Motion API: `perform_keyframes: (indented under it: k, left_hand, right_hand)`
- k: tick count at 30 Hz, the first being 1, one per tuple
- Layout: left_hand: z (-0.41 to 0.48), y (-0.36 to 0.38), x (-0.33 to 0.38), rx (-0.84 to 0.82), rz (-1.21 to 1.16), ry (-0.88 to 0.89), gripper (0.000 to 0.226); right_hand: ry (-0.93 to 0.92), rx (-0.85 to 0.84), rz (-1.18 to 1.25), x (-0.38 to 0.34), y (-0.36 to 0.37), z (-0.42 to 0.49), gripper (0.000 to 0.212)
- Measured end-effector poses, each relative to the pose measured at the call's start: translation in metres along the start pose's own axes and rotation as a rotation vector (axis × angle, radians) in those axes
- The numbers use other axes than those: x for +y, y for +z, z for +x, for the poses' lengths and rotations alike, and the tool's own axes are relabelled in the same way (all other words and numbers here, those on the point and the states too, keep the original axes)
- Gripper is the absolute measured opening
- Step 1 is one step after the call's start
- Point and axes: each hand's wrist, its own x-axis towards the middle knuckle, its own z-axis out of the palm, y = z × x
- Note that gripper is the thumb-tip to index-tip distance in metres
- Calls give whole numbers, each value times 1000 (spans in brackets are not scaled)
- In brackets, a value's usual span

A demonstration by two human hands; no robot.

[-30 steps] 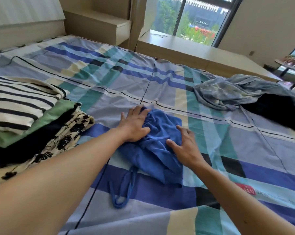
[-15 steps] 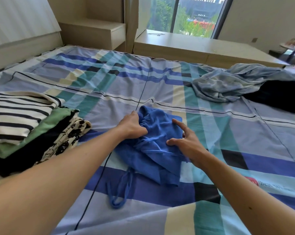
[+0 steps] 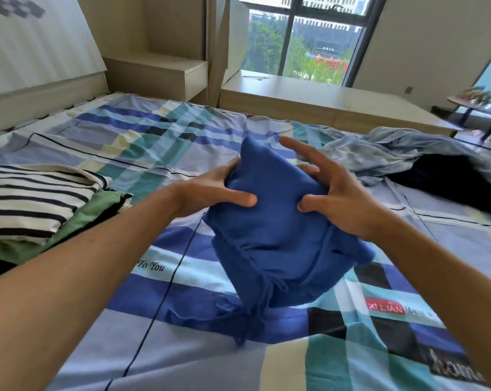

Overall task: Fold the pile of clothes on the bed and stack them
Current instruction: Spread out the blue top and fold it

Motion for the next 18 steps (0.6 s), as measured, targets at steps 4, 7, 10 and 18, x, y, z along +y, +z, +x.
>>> perform_keyframes:
  k: [4, 7, 10, 18]
  left_hand:
    - [-13, 11, -14, -101, -63, -166, 48]
    - [-18, 22, -8, -13, -62, -157, 32]
    - [-24, 29, 5, 104, -102, -161, 30]
    - [-47, 43, 24, 133, 47, -163, 20]
  right_hand:
    - [30, 46, 124, 3, -16, -14, 89]
    - [72, 95, 183, 18, -20, -26, 77]
    - [131, 177, 296, 37, -15, -43, 68]
    - [549, 133, 351, 91, 33, -82, 74]
